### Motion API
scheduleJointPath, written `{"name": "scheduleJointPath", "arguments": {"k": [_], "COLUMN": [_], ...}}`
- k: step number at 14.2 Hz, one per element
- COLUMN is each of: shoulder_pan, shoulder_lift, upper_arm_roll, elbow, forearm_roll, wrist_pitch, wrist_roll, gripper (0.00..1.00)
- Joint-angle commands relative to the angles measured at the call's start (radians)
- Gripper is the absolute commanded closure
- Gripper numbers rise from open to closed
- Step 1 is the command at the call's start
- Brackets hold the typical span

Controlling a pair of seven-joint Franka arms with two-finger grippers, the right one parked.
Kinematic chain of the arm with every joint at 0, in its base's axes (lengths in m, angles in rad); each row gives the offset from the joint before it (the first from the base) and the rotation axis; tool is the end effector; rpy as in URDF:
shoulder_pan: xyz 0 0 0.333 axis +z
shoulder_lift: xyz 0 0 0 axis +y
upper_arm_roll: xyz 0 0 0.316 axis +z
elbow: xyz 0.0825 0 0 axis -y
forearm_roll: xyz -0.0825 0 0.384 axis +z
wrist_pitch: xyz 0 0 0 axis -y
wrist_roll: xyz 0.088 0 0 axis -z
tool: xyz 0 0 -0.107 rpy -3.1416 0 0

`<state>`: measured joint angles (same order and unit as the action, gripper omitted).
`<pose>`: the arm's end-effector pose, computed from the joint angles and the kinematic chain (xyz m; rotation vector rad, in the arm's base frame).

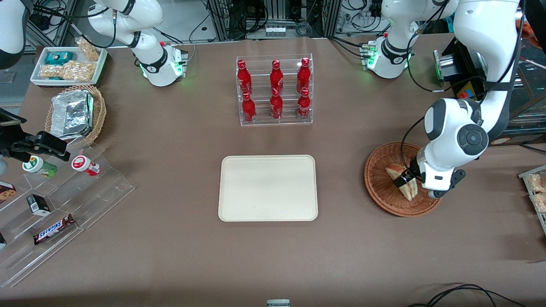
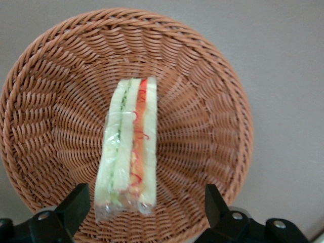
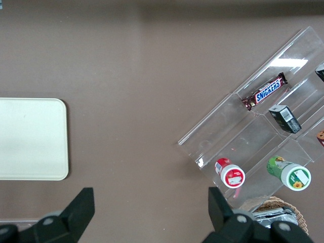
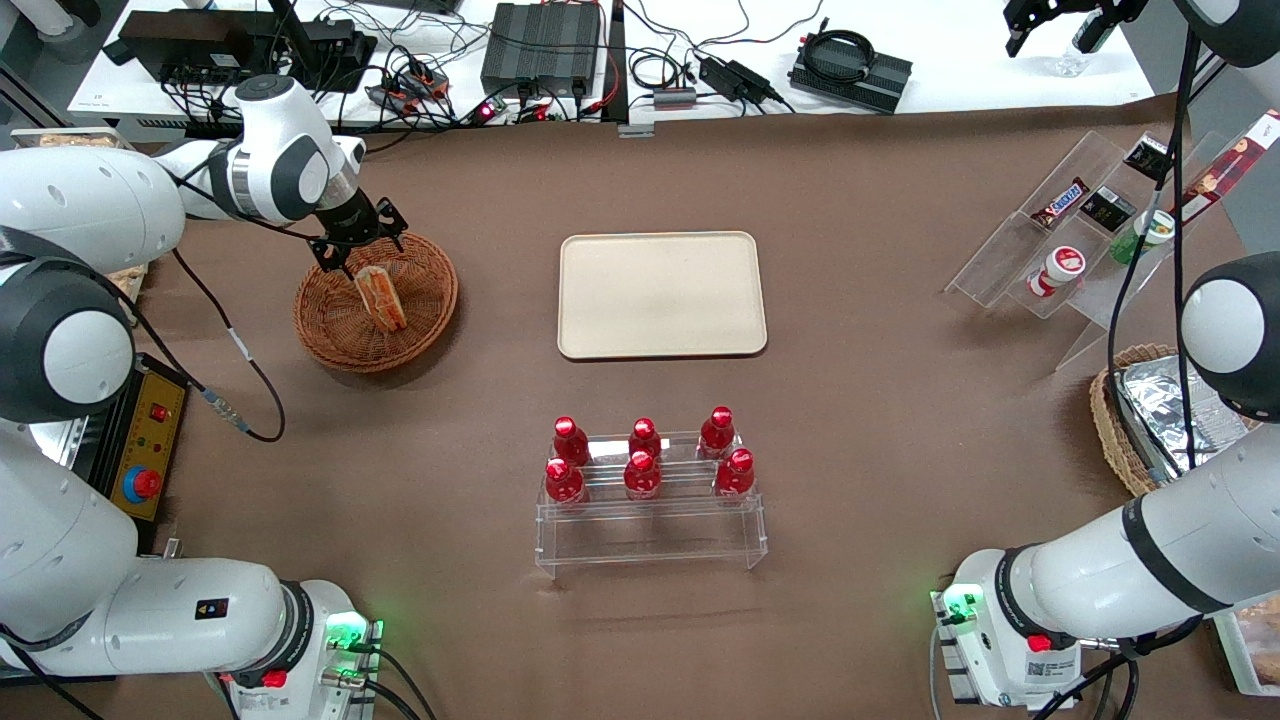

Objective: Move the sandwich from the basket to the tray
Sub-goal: 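Close the left gripper on the wrapped sandwich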

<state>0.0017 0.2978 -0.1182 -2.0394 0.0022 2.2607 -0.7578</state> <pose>0.5813 -0.0664 0.2918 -2.9764 -0.9925 0.1278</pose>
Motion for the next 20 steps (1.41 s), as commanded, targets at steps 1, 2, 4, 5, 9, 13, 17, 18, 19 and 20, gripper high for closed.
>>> {"name": "scheduleJointPath", "arguments": {"k": [1,2,4,5,9,13,17,18,19,20], "shoulder_pan": [0.004,0.004,0.004,0.004,0.004,0.003,-0.005,-0.006,-0.008,-0.008], "shoulder_lift": [0.027,0.041,0.064,0.078,0.092,0.093,0.075,0.063,0.054,0.050], "upper_arm_roll": [0.005,0.009,0.014,0.017,0.019,0.017,0.015,0.014,0.012,0.011], "elbow": [-0.004,-0.002,-0.002,-0.001,0.011,0.057,0.091,0.105,0.131,0.160], "forearm_roll": [-0.004,-0.004,-0.004,-0.004,-0.004,0.007,0.012,0.012,0.010,0.010], "wrist_pitch": [0.036,0.040,0.045,0.052,0.054,0.046,0.036,0.013,-0.040,-0.090], "wrist_roll": [-0.011,-0.011,-0.011,-0.011,-0.056,-0.087,-0.068,-0.039,0.013,0.061], "gripper": [0.00,0.00,0.00,0.00,0.67,0.95,0.95,0.95,0.94,0.94]}}
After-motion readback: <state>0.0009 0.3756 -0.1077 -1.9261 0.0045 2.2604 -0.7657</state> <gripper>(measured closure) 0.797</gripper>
